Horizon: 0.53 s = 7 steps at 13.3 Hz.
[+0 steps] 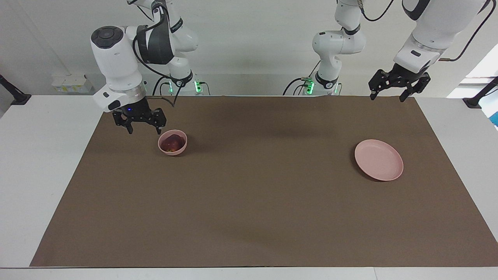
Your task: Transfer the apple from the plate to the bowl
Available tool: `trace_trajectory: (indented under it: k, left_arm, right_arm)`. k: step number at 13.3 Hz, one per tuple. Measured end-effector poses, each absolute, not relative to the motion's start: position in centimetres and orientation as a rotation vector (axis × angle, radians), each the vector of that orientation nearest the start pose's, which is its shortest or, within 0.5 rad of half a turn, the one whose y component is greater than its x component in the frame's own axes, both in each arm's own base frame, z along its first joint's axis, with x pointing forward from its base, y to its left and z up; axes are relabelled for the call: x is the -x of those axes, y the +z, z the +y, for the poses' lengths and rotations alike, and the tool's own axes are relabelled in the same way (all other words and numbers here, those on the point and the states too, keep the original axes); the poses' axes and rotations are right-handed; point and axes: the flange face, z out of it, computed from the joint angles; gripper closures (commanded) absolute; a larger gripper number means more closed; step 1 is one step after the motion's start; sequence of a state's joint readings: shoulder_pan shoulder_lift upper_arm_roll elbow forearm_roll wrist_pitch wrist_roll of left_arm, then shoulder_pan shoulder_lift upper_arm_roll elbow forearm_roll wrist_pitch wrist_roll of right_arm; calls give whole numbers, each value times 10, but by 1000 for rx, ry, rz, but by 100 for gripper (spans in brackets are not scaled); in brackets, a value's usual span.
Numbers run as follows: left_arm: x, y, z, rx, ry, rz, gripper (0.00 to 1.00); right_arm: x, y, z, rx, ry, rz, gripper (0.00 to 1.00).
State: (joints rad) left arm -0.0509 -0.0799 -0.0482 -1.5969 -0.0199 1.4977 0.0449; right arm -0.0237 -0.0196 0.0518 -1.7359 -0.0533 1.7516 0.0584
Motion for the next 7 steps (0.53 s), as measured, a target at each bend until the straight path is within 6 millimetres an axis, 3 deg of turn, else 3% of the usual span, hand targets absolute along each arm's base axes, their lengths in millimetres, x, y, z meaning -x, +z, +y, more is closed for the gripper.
trace_trajectory:
  k: [3,5,7]
  left_arm:
    - [-515,661,-56,3148,21,233,0]
    - [-515,661,-54,3149,29,229,0]
    - [-514,661,-52,3149,36,221,0]
  right_arm:
    - [-546,631,3,3161,-5,105,0]
    - [-542,648,3,3158,3,115,0]
    - [-542,650,2,3154,-2,125,0]
